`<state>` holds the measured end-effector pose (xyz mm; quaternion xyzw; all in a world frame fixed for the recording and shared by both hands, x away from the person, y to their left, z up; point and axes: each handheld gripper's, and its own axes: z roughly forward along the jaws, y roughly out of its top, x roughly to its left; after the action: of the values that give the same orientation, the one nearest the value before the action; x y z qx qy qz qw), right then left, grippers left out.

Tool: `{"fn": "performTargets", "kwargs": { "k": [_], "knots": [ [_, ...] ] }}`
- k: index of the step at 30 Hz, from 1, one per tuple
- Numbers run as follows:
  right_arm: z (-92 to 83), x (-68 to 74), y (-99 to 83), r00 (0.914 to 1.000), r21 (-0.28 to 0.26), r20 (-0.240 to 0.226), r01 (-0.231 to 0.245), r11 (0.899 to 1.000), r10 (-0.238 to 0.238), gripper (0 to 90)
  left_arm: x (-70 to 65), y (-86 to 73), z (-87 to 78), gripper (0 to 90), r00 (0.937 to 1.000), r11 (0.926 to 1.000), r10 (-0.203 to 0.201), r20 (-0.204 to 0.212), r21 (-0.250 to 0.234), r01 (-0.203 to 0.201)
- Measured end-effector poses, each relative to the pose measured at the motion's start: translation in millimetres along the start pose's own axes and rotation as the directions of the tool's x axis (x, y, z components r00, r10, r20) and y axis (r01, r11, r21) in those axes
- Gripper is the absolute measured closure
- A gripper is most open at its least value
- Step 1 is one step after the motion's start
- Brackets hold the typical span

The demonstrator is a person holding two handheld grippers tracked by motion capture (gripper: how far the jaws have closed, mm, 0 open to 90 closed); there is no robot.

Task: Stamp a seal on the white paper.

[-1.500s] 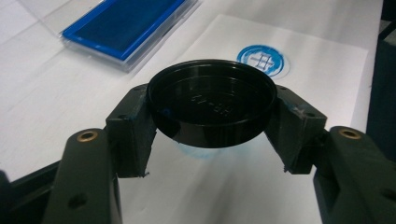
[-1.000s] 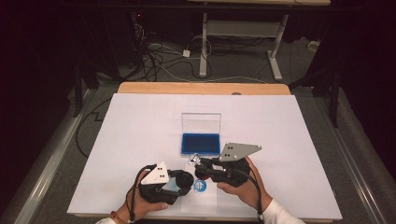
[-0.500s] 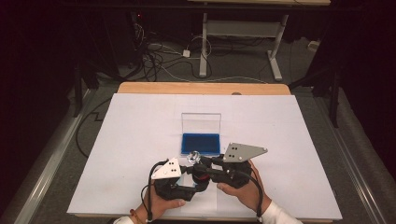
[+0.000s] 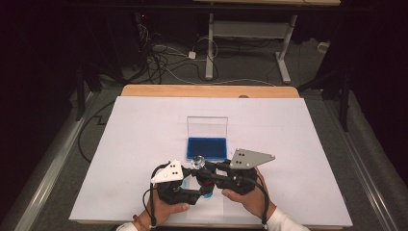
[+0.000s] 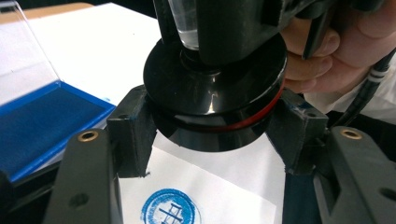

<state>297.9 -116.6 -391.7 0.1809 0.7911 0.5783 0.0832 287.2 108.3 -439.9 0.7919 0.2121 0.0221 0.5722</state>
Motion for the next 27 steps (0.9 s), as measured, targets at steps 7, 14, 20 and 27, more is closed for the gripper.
{"fn": "performTargets", "kwargs": {
  "k": [7,14,20,27],
  "knots": [
    [2.3,-0.4,-3.8,0.9999,-0.017,-0.008,-0.007,1.000,0.007,75.5,0.5,-1.5,0.1,36.5,1.0000,0.9999,-0.006,0.006,-0.011,0.006],
    [1.9,-1.1,-6.8,0.9997,-0.050,-0.019,-0.013,0.999,0.012,75.4,0.8,-1.7,-2.8,36.5,0.9999,0.9995,-0.013,0.010,-0.029,0.014],
    [1.1,-1.6,-8.7,0.9996,-0.058,-0.027,0.002,0.998,-0.004,75.5,0.5,-1.5,-4.1,36.5,1.0000,0.9996,-0.009,0.001,-0.026,0.009],
    [0.5,-1.2,-9.2,0.9990,-0.046,-0.028,0.033,0.998,-0.035,75.6,-3.4,1.8,-4.6,36.6,0.9988,0.9994,0.033,-0.036,0.015,-0.033]
  ]
}}
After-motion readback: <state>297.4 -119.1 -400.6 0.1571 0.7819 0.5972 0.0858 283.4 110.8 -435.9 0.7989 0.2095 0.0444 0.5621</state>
